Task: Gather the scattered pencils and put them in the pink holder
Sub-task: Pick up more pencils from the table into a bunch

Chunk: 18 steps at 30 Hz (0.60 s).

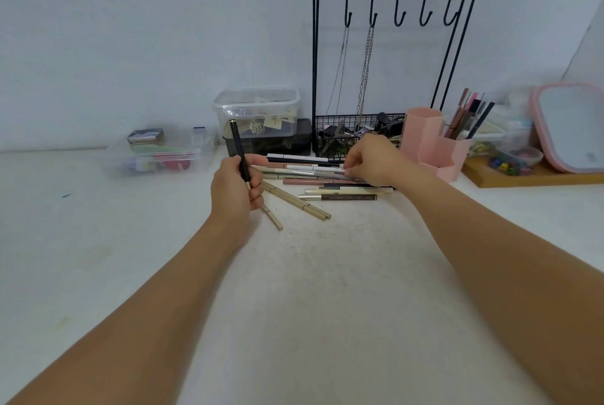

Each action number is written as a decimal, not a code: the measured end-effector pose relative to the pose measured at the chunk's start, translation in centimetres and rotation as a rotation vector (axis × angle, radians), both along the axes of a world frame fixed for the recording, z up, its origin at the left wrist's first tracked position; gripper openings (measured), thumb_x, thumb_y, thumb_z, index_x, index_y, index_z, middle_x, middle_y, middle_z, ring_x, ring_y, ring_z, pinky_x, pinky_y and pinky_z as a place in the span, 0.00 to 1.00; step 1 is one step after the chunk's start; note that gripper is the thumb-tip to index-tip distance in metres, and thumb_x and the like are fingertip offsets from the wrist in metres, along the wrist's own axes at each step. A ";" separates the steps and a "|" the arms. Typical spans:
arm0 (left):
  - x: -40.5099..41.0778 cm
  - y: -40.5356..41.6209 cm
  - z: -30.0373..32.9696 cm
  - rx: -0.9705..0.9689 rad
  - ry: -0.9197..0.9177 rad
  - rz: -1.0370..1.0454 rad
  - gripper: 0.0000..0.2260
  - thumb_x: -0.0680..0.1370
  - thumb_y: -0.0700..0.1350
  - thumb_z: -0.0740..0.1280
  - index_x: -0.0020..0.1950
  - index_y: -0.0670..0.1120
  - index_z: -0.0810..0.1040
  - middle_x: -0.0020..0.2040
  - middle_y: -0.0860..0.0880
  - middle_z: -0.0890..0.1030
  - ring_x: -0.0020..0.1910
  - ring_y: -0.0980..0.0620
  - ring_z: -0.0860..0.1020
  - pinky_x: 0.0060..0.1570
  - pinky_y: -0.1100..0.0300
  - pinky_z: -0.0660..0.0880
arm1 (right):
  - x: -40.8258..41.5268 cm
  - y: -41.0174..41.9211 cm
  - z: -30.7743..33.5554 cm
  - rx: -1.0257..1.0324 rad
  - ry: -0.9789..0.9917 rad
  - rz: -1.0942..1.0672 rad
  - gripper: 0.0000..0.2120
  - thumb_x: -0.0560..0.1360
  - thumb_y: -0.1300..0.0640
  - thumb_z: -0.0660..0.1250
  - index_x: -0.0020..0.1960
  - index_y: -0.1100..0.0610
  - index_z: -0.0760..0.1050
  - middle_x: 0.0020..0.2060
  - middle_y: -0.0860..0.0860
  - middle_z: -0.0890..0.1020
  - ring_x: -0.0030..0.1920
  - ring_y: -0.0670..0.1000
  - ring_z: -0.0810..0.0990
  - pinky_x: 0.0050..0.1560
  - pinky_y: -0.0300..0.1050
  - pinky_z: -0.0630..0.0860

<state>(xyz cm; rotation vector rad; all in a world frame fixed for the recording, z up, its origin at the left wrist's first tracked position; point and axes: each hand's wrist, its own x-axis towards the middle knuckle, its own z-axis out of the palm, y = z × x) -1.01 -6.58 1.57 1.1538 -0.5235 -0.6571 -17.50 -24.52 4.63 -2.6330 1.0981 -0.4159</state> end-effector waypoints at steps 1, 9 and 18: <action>0.1 -0.1 -0.1 -0.005 -0.003 -0.015 0.18 0.83 0.43 0.52 0.46 0.43 0.81 0.27 0.51 0.68 0.25 0.55 0.63 0.21 0.64 0.59 | 0.0 0.0 -0.1 0.003 -0.010 -0.002 0.06 0.75 0.59 0.75 0.51 0.59 0.86 0.47 0.53 0.86 0.45 0.48 0.80 0.48 0.40 0.73; 0.1 -0.2 -0.1 -0.051 0.045 -0.074 0.14 0.86 0.42 0.54 0.53 0.44 0.80 0.33 0.49 0.76 0.32 0.52 0.75 0.32 0.58 0.73 | 0.1 1.6 2.2 0.453 -0.384 0.080 0.04 0.75 0.61 0.74 0.50 0.57 0.85 0.39 0.49 0.85 0.39 0.45 0.80 0.40 0.36 0.77; -0.4 0.0 0.3 -0.038 0.007 -0.157 0.09 0.85 0.45 0.58 0.58 0.48 0.79 0.31 0.51 0.68 0.25 0.56 0.61 0.22 0.65 0.56 | 2.1 4.9 2.2 0.868 -0.372 0.364 0.03 0.79 0.62 0.69 0.52 0.61 0.80 0.47 0.58 0.87 0.43 0.51 0.86 0.44 0.40 0.83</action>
